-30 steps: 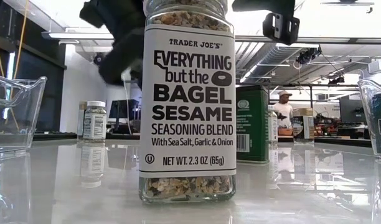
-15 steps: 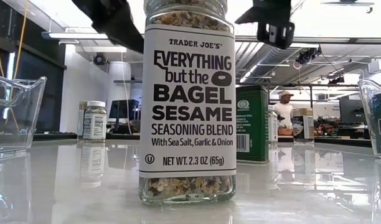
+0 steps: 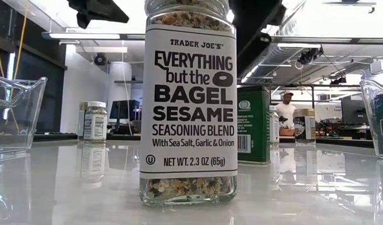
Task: Sort spices by type
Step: Put the black spice can into the right transparent bin
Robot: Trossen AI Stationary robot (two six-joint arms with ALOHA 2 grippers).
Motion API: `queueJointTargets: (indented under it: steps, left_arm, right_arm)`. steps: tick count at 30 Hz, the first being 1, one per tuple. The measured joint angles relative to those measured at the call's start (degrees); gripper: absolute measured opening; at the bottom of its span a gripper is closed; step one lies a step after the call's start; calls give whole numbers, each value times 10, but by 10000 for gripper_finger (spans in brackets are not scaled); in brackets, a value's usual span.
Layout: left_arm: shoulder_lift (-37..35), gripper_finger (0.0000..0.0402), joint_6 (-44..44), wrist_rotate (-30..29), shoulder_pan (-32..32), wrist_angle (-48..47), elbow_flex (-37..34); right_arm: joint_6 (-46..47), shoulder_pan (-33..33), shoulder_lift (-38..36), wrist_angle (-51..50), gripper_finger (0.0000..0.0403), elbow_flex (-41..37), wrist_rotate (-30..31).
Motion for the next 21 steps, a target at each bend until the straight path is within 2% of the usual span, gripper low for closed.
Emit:
queueJointTargets:
  steps: [4,8,12,21]
  left_arm:
    - [-1,0,-1,2,4,0,0]
    - [1,0,0,19,5,-3,0]
    - [1,0,-1,23,5,-8,0]
    - [1,0,-1,23,5,-6,0]
  right_arm:
    - [29,1,58,-79,262,70,10]
    - [72,0,73,-103,262,94,-19]
    - [116,0,75,-102,262,86,-49]
    - [156,0,75,-21,261,11,-48]
